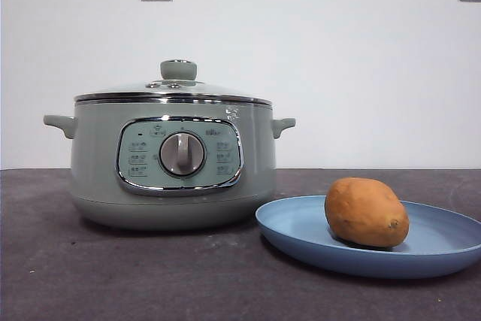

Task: Take the potato out from the steamer,put the potato on the plate,close the lid

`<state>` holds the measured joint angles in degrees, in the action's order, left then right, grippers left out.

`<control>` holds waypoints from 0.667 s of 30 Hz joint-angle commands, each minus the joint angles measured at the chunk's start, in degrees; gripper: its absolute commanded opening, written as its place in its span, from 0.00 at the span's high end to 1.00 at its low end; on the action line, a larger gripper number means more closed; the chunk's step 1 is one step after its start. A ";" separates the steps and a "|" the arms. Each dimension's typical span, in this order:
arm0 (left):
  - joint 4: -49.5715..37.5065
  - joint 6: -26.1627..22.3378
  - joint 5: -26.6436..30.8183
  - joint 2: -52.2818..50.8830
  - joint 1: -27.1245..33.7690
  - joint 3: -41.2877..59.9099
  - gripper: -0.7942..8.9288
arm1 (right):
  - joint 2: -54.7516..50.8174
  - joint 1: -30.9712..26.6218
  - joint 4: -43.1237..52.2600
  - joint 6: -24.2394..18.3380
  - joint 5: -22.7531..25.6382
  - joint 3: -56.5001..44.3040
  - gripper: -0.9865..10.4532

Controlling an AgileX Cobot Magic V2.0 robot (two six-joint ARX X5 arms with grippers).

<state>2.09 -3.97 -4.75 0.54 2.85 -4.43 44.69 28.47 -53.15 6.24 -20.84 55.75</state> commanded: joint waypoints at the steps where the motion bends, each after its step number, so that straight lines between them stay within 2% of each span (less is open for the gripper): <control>1: -0.33 1.33 0.28 -0.44 0.22 1.97 0.92 | -0.09 0.09 0.17 0.11 0.15 0.04 0.91; 5: -0.13 2.78 0.28 -0.44 0.22 4.20 0.92 | -0.09 0.09 0.17 0.11 0.15 0.04 0.91; 15: 8.41 2.84 -0.13 -0.44 0.22 4.28 0.92 | -0.09 0.09 0.17 0.11 0.15 0.04 0.91; 20: 8.20 3.39 -0.11 -0.44 0.22 4.28 0.92 | -0.09 0.09 0.17 0.11 0.15 0.04 0.91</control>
<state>10.28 -1.23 -4.86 0.25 2.90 -1.04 44.71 28.47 -53.15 6.24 -20.84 55.75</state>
